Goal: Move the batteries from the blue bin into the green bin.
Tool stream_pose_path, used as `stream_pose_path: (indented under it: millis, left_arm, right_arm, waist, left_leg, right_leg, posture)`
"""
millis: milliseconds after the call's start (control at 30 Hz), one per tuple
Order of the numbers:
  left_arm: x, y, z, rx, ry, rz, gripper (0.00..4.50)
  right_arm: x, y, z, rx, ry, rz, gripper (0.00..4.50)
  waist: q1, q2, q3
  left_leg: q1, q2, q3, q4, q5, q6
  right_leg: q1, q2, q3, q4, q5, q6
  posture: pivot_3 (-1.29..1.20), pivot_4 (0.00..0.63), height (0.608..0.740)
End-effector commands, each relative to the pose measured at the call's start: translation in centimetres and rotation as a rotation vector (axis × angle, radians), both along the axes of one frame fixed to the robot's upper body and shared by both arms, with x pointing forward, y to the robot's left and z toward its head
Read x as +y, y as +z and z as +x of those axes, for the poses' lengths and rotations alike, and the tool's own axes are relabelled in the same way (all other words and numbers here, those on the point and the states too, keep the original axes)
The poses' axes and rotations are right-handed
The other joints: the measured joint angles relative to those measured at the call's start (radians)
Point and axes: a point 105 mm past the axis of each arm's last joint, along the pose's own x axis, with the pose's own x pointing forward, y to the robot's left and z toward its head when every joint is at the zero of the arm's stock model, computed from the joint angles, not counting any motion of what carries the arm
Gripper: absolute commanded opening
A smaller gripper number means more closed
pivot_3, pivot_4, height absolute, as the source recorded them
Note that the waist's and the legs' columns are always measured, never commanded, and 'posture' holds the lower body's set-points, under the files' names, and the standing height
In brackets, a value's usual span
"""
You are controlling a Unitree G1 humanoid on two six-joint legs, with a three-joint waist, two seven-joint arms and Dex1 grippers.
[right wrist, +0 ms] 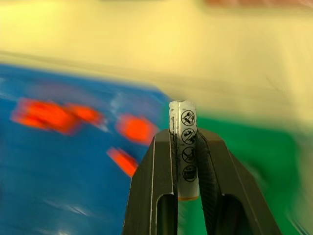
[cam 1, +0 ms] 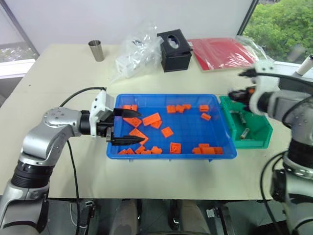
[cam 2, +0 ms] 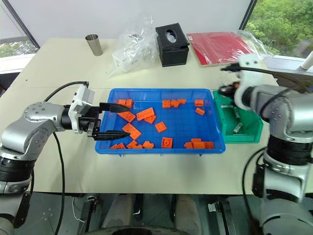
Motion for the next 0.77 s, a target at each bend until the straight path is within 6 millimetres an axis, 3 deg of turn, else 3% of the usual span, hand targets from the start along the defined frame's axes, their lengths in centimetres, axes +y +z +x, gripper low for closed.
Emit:
stream_pose_path:
  millis: [33,167,267,400,567,767]
  left_arm:
    - [0.6,0.7,-0.1,-0.027,0.002,-0.002,4.5]
    - [1.5,0.9,0.3,-0.028,0.033,0.014,4.5]
    - [3.0,1.5,1.0,-0.033,0.084,0.026,4.5]
    - [5.6,2.6,1.7,-0.045,0.163,0.046,4.5]
    - [9.1,3.1,1.5,-0.04,0.241,0.092,4.5]
    - [10.8,3.1,0.9,-0.061,0.291,0.121,4.5]
  right_arm:
    - [-1.6,-0.2,-0.2,-0.029,-0.038,-0.022,1.46]
    - [-2.1,0.0,0.0,-0.093,0.025,-0.08,3.5]
    - [-2.0,3.1,-1.8,-0.227,0.353,-0.253,3.5]
    - [-4.4,4.0,-5.3,-0.179,0.622,-0.365,3.5]
    - [-7.7,3.0,-8.0,-0.048,0.726,-0.346,3.5]
    - [-8.2,2.2,-7.4,-0.056,0.725,-0.319,3.5]
  waist:
    - [-0.007,0.001,0.0]
    - [-0.019,0.002,0.001]
    - [-0.017,0.004,0.003]
    - [-0.014,0.004,0.003]
    - [-0.021,0.003,0.003]
    - [-0.025,0.005,0.004]
  left_leg:
    - [0.0,0.0,0.0,0.0,0.0,0.0]
    - [0.001,0.001,0.0,0.0,0.0,0.0]
    - [0.0,0.001,0.0,0.0,0.0,0.0]
    - [0.0,0.0,-0.001,-0.001,0.0,0.0]
    - [0.002,0.0,0.0,0.001,0.0,0.0]
    - [0.003,0.002,0.002,0.0,0.0,0.0]
  right_leg:
    - [0.0,0.001,0.0,0.001,0.0,0.0]
    - [-0.001,0.002,0.0,0.002,0.0,0.0]
    - [-0.001,0.001,0.0,0.001,-0.001,0.001]
    - [0.0,0.001,0.0,0.0,-0.002,0.004]
    - [0.001,0.0,0.0,0.0,-0.003,0.002]
    - [0.0,0.0,0.0,0.002,-0.004,0.0]
  posture:
    - [0.0,0.15,0.736]
    - [0.0,0.15,0.736]
    - [0.0,0.15,0.736]
    - [0.0,0.15,0.736]
    - [0.0,0.15,0.736]
    - [0.0,0.15,0.736]
